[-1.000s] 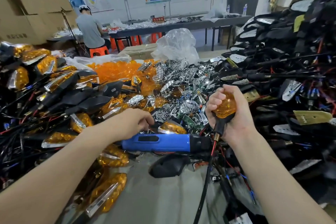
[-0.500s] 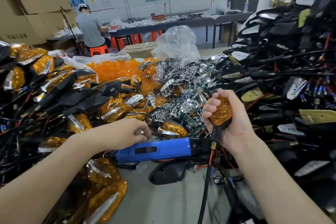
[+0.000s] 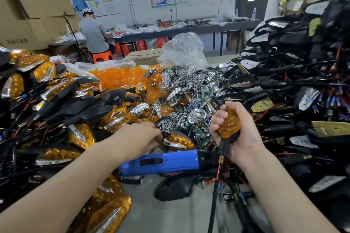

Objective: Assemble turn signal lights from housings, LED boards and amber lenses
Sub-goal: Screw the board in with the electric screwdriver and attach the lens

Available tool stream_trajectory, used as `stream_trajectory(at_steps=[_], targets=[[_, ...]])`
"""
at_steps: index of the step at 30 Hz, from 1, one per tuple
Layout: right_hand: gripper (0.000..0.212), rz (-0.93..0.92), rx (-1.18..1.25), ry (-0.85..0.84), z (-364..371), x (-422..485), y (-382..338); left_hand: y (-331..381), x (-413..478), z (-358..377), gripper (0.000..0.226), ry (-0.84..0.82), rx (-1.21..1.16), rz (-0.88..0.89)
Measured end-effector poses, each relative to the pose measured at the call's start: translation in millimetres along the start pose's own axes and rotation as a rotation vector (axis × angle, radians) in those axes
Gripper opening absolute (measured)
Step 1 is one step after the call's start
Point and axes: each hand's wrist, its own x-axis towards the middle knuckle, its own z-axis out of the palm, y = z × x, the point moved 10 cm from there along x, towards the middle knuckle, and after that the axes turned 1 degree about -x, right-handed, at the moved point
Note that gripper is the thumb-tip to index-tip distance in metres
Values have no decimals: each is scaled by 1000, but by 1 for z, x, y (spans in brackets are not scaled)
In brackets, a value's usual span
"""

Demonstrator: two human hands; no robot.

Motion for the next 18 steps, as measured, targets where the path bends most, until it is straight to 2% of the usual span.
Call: stream_trajectory(at_steps=[5,10,15,16,18], targets=[[16,4,-18,11,-2,-1,0,8,11,11,33,-98,123,42],[17,3,-8,12,-1,-2,-2,12,17,3,28,-42,214,123],[17,-19,-16,29,1,-2,-5,-17,8,-25,24,4,6,-15],[18,-26,-25,33,2,-3,-6,-18,5,-36,23,58,-58,-37],[18,-46,-65,33,6,-7,-7,-12,-4,-64,31,249,-342,-42]])
